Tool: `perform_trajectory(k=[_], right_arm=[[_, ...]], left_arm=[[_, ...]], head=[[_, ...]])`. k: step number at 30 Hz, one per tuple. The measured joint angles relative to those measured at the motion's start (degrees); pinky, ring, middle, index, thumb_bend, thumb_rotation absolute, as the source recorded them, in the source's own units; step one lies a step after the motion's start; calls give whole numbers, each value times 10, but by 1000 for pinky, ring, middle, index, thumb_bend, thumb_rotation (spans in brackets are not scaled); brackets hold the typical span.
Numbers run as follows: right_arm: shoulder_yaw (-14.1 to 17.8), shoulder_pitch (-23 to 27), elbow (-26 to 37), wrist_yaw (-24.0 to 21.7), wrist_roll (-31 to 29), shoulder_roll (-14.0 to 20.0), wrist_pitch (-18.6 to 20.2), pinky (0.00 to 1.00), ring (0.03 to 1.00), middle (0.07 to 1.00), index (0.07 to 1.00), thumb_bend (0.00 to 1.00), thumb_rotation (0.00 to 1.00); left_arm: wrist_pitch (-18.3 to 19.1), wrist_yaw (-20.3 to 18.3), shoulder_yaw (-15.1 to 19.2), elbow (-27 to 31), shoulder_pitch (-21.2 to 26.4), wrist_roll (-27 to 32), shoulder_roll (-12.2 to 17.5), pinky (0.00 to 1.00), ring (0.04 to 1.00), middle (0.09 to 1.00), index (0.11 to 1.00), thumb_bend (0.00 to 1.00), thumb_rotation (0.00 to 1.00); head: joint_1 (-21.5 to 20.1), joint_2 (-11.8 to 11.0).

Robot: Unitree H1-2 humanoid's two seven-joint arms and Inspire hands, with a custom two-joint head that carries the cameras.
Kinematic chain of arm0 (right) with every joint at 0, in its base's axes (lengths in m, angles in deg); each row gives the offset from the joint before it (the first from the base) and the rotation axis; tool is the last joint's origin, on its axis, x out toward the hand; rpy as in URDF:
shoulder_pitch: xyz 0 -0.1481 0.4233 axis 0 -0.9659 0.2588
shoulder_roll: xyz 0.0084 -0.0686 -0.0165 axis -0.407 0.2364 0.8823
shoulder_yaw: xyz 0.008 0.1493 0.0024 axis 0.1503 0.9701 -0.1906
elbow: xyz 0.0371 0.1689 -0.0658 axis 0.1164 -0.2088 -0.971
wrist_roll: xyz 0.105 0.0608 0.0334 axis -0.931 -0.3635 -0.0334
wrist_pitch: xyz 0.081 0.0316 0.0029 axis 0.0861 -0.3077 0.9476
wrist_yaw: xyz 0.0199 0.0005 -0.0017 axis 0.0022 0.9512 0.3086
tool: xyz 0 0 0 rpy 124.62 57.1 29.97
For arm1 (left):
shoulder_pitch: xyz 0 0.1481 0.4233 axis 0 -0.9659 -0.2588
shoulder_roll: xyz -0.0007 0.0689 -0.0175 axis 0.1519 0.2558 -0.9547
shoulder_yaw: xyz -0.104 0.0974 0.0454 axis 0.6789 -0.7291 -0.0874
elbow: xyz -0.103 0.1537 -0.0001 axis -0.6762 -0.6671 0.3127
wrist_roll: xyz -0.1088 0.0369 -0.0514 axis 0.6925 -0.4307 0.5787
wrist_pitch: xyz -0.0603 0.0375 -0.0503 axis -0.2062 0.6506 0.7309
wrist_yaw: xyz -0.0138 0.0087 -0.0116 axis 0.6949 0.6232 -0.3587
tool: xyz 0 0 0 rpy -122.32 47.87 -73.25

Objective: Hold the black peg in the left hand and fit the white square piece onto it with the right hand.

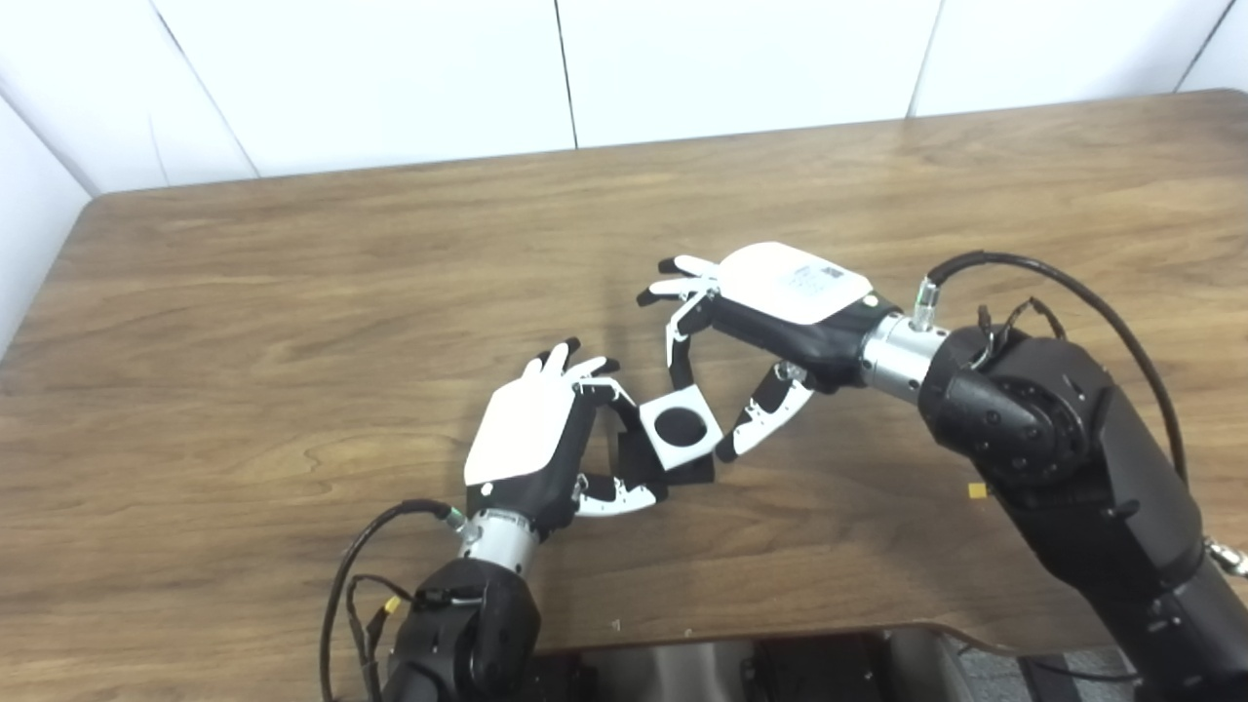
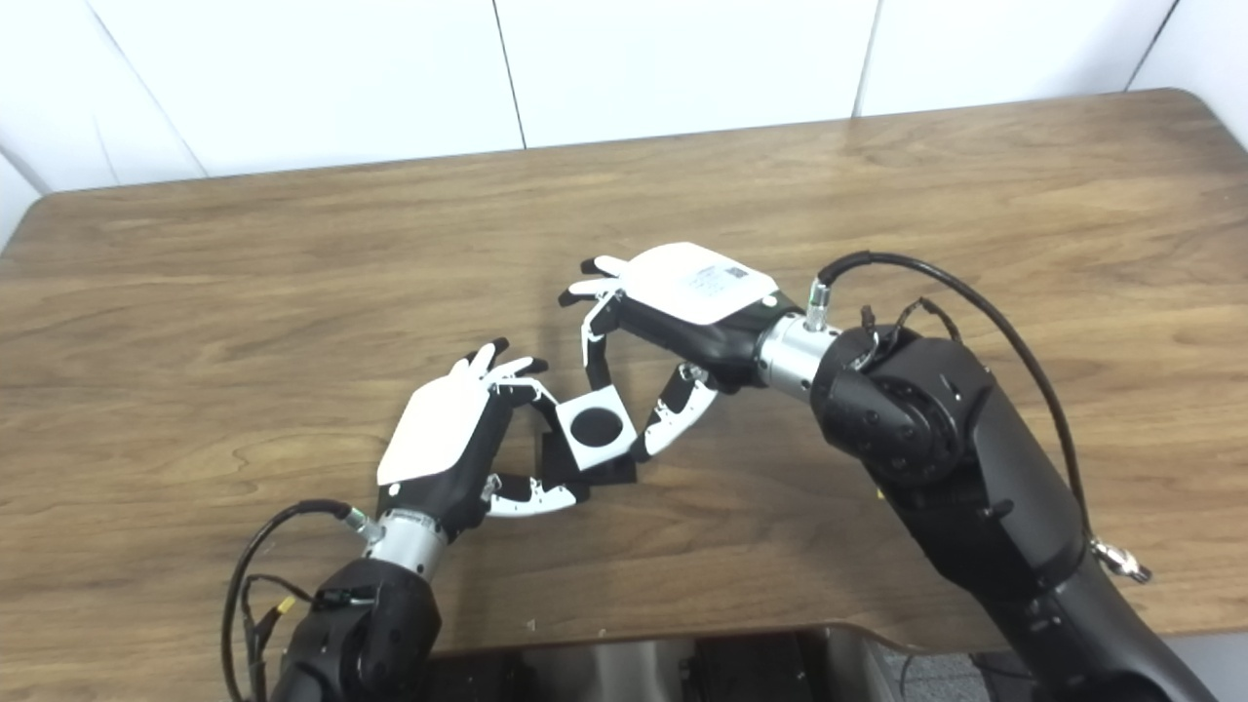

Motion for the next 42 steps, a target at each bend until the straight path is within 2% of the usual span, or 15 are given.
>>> perform_trajectory(k=[27, 42], right_arm=[[-4, -14, -2, 11, 14, 0, 2, 882, 981, 909, 493, 525, 149], [-11, -14, 2, -1, 35, -10, 7, 896, 988, 908, 494, 524, 152]], left_arm=[[2, -5, 0, 3, 0, -3, -3, 1000, 1000, 872, 486, 522, 72], [4, -5, 1, -4, 4, -1, -8, 1000, 1000, 879, 487, 523, 71]], head=[[1, 2], [0, 0]])
